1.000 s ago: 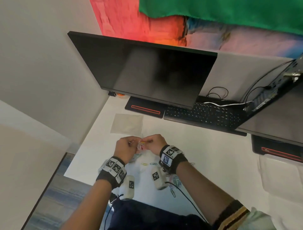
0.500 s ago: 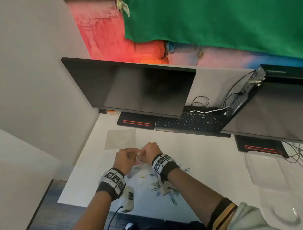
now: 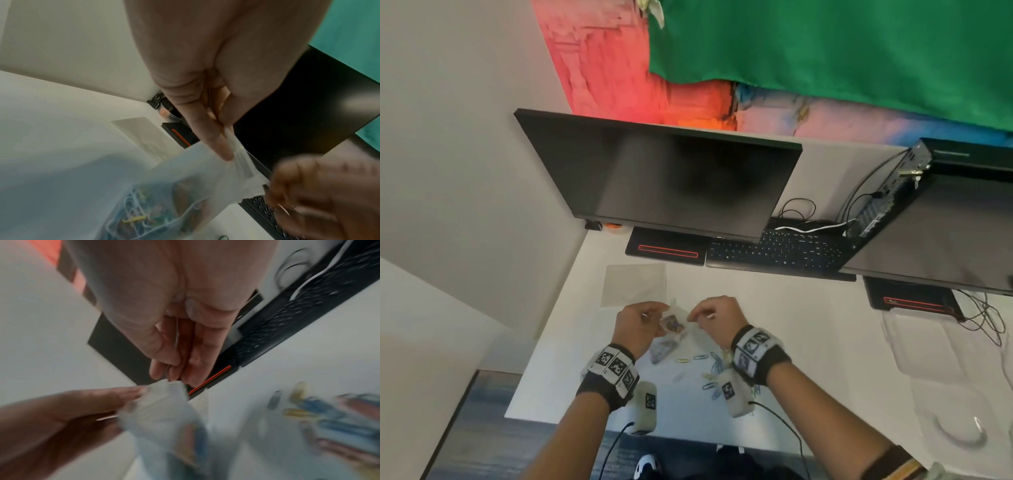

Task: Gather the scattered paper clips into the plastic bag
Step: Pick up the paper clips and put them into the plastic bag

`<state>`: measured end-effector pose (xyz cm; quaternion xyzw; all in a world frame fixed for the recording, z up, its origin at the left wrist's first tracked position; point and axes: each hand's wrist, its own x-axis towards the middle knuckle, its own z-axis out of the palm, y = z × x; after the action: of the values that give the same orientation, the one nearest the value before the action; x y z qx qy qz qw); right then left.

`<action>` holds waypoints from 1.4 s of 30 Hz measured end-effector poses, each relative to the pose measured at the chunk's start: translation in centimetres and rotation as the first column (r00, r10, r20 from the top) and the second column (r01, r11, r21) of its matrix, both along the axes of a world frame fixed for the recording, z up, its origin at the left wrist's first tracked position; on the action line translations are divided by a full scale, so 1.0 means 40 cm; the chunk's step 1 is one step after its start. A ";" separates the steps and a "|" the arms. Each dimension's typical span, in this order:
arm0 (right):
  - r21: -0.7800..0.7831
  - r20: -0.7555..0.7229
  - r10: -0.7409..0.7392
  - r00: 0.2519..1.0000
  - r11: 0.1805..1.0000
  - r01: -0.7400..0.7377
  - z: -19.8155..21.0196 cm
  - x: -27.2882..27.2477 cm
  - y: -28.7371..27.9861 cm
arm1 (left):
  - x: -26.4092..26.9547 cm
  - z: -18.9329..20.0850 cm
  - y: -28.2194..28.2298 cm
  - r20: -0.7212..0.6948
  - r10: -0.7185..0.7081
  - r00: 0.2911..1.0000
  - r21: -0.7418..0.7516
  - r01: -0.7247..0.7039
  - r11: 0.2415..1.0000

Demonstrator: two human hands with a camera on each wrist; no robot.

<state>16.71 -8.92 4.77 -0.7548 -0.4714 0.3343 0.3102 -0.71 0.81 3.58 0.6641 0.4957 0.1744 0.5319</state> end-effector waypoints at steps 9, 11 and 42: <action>-0.312 0.215 0.530 0.820 0.833 -0.456 -0.171 -0.117 -0.113 | -0.066 -0.012 0.010 0.069 0.093 0.993 -0.045 -0.090 0.995; -0.368 0.276 0.671 0.688 0.735 -0.570 -0.201 -0.159 -0.148 | -0.074 -0.010 0.011 0.087 0.107 0.991 -0.063 -0.101 0.993; -0.160 -0.701 -0.457 0.548 0.849 0.504 -0.071 0.065 -0.130 | -0.010 -0.003 -0.061 0.007 0.016 1.000 -0.098 -0.015 0.995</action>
<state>19.32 -14.12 1.93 -0.6529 -0.0977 0.4889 0.5702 -1.09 -1.62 3.46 0.6327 0.5067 0.1565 0.5643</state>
